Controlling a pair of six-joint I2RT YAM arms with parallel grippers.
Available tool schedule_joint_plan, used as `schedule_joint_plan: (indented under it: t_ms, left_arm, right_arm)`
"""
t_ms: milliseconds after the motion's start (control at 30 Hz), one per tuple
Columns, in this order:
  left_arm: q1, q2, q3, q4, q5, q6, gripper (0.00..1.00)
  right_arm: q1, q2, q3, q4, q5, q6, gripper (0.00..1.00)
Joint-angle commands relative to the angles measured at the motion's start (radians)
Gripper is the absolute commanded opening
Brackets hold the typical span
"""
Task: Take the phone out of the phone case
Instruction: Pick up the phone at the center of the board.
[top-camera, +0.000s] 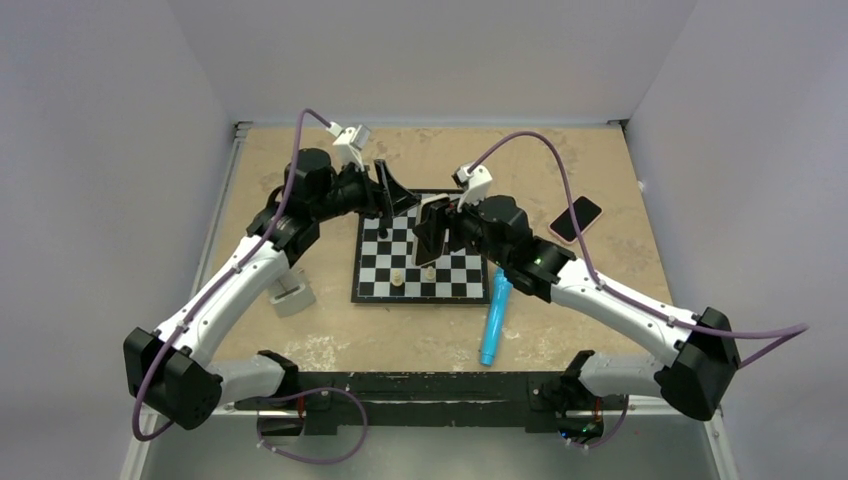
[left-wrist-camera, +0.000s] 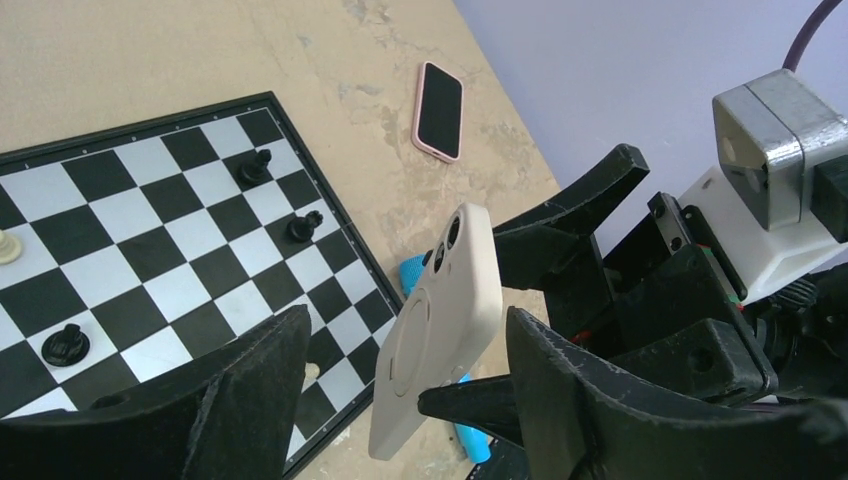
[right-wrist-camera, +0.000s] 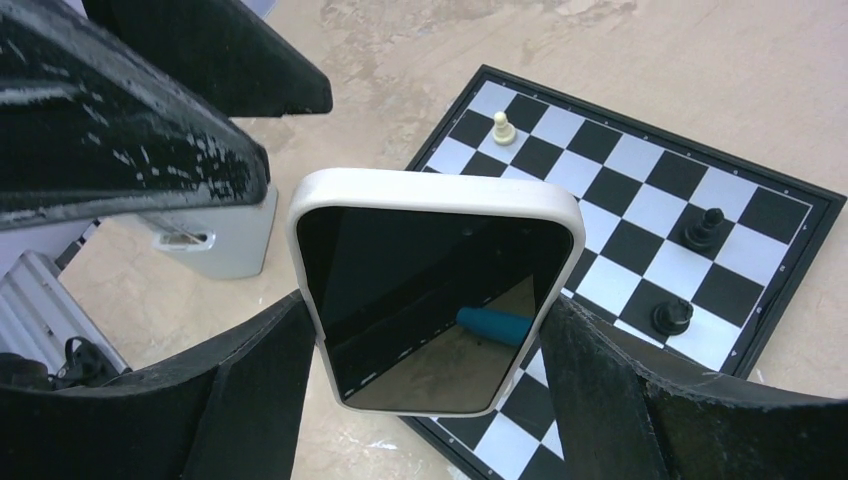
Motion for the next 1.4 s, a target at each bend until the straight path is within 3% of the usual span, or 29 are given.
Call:
schedule_joint_plan:
  t_ms: [0,167,533,633,733,767,833,900,1000,1367]
  left_arm:
    - [-0.017,0.005,0.047,0.006,0.002,0.008,0.76]
    - [-0.040,0.028,0.050,0.002,0.007,0.012,0.72]
    - [-0.101,0.069,0.067,-0.028,-0.003,0.043,0.45]
    - [-0.105,0.072,0.074,-0.030,0.015,0.052,0.27]
    - [-0.105,0.063,0.085,-0.039,0.031,0.071,0.00]
    - [-0.104,0.052,0.077,-0.033,0.029,0.073,0.00]
    - [-0.105,0.022,0.055,-0.010,0.018,0.077,0.00]
    - [-0.103,-0.001,0.048,0.002,0.020,0.087,0.00]
    - [-0.102,-0.018,0.057,-0.016,0.014,0.116,0.00]
    - [-0.094,-0.077,0.050,-0.055,-0.116,0.189,0.00]
  right_arm:
    - [0.015,0.001,0.083,0.110,0.049,-0.023,0.00]
    - [0.033,0.006,0.095,0.129,0.045,-0.033,0.00]
    - [0.080,0.033,0.136,0.132,0.103,-0.073,0.00]
    - [0.090,0.039,0.137,0.133,0.115,-0.079,0.00]
    - [0.094,0.036,0.128,0.116,0.112,-0.080,0.00]
    - [0.093,0.028,0.117,0.111,0.109,-0.079,0.05]
    - [0.094,0.011,0.089,0.085,0.101,-0.074,0.27]
    - [0.092,-0.005,0.072,0.032,0.087,-0.068,0.36]
    - [0.094,-0.040,0.033,-0.048,0.027,-0.045,0.39]
    - [0.093,-0.183,-0.086,-0.154,0.031,0.087,0.41]
